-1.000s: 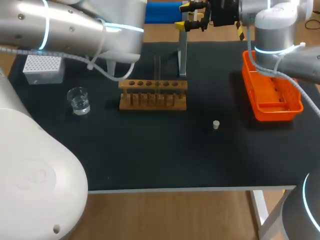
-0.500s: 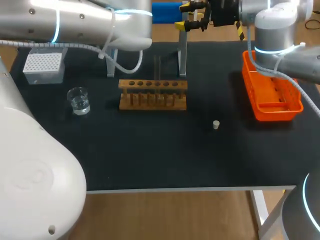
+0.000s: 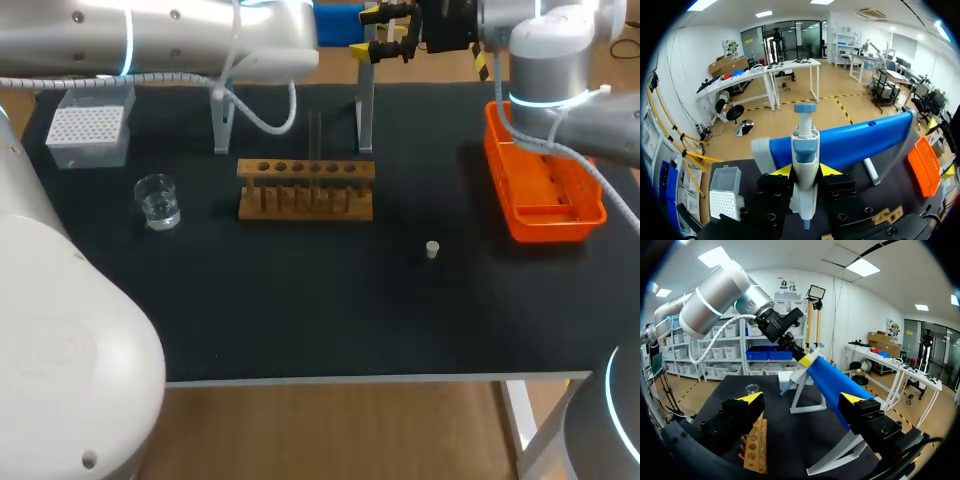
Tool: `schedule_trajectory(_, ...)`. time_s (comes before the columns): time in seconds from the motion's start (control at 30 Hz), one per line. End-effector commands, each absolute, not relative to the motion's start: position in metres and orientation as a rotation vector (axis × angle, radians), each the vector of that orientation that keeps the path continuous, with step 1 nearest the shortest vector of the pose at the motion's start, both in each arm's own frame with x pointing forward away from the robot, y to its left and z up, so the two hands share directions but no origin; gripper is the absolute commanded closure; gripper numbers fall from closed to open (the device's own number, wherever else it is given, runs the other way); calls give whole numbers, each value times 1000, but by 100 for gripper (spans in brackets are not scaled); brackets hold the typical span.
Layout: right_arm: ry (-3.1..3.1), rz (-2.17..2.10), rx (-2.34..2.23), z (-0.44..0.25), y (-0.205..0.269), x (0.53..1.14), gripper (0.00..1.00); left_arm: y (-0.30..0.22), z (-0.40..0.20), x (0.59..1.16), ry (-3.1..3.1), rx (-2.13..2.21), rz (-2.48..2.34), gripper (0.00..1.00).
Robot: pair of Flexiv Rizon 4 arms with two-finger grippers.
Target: Invert the test tube, pick up the pipette, mount the tip to pipette, aspirate from beaker and dispense into the tube, eject the tip, return the pipette, and cap with the stopper.
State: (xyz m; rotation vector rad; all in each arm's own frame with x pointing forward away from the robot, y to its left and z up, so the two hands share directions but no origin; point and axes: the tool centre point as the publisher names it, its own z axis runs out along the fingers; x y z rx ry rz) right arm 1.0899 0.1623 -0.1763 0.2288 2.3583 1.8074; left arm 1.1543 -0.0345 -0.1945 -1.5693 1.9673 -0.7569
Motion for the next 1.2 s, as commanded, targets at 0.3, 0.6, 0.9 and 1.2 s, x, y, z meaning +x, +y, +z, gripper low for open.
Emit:
schedule_trajectory(0.3, 2363, 1804, 229, -176, 162, 1090, 0, -38, -198, 1158, 1990, -1603, -730, 56)
schedule_trajectory(0.6, 2363, 1804, 229, -176, 162, 1090, 0, -37, -194, 1147, 1977, -1622, -738, 0)
schedule_trajectory(0.9, 2363, 1804, 229, -176, 162, 1090, 0, -40, -165, 1123, 1977, -1563, -797, 0)
schedule_trajectory(1.2, 2363, 1804, 229, -176, 162, 1090, 0, -51, -130, 1074, 2079, -1262, -1069, 0)
